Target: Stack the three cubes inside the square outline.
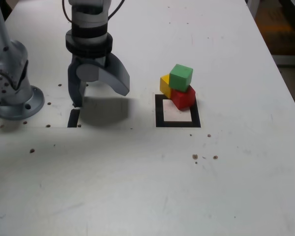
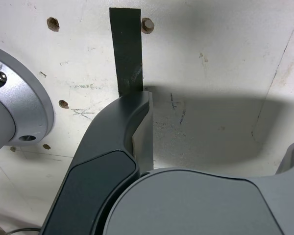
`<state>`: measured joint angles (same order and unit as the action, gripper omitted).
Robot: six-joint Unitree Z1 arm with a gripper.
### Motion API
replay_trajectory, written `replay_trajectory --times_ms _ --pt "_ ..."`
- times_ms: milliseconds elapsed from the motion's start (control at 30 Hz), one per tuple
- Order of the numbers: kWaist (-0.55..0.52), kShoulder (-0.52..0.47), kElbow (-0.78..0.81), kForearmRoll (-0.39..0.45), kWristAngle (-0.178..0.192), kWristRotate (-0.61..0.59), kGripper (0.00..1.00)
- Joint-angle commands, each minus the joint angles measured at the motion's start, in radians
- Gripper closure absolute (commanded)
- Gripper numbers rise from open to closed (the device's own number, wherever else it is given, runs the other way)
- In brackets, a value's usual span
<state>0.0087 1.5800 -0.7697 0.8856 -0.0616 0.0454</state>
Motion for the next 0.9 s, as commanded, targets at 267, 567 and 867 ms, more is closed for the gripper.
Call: replay_trajectory --times_ms 267,567,867 --pt "0.002 -0.006 0.002 -0.003 -0.002 0.001 0.01" --pt "0.002 -0.008 -0.009 0.004 0.003 -0.001 0.01" --pt "0.002 -0.002 -0.096 0.09 0.044 -0.001 0.01"
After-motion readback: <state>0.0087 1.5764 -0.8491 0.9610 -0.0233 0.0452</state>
